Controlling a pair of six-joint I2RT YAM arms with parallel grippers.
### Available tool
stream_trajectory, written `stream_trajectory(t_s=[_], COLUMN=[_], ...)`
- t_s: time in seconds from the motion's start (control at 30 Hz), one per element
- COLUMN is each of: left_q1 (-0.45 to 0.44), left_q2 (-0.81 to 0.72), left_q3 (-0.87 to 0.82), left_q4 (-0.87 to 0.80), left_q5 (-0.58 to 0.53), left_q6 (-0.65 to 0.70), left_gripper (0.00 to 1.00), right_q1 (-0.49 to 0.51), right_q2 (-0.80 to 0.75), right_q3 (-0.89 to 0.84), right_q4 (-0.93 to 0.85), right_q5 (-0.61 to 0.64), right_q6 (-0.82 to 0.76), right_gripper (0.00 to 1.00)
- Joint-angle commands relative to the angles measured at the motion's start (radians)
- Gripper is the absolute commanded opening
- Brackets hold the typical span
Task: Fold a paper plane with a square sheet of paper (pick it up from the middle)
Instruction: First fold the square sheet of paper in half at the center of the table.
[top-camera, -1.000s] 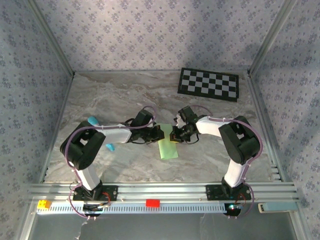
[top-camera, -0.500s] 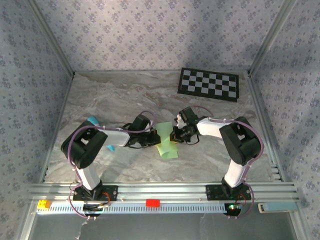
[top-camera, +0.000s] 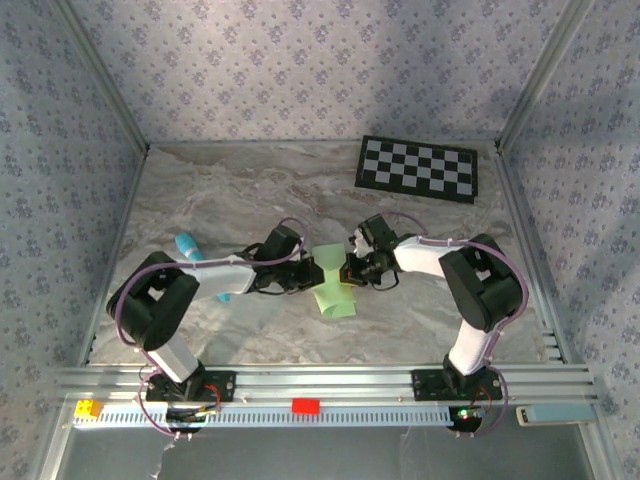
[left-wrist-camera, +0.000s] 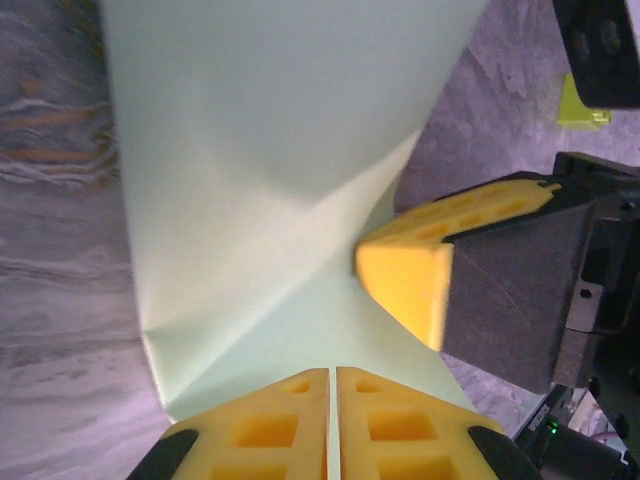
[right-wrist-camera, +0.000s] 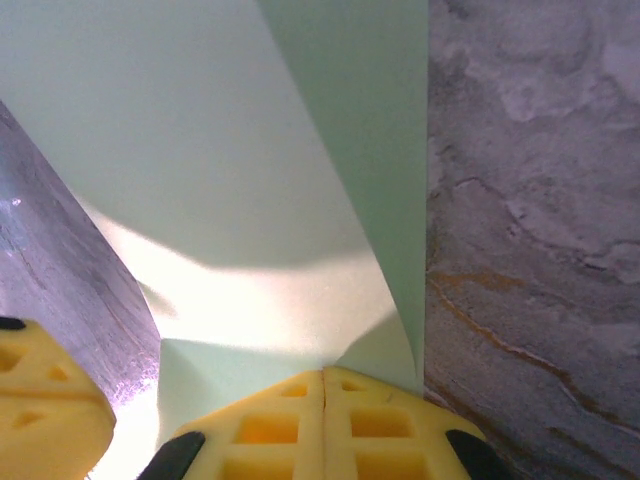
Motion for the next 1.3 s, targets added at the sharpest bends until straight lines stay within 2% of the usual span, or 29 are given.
stream_trajectory(t_s=[0.0,0.33,0.67,0.8,1.03,1.27], left_q1=[-0.019,-0.029,-0.055,-0.073,-0.093,-0.103], left_q2=[0.038,0.092,-0.036,-0.035,0.023,-0.011], left_q3=[0.01,-0.078,-0.041,-0.032,-0.129,-0.208], left_q4=[-0.017,-0.043,-0.015,0.001,0.086,0.051], left_q5=[0.026,-0.051,-0.049,-0.04,-0.034,-0.091], left_q6=[-0.026,0.01,-0.035,-0.048,-0.091,-0.082], left_gripper=[0.1,0.09,0.13,0.14,0.13,0.12], right_q1=[0.011,0.012,0.014,0.012,0.012,0.011], right_q2=[0.064,0.056,0.052,0.052,0.05,0.046], right_q3=[-0.06,-0.078,-0.076,-0.077,-0.076,-0.081], right_q4=[-0.102,-0.089,-0.093,-0.094,-0.098,-0.1], right_q5=[0.139,0.144,0.15,0.153,0.154,0.156], right_q6=[0.011,0.021,0.021,0.023,0.018,0.018], right_gripper=[0.0,0.0,0.0,0.0,0.0,0.0])
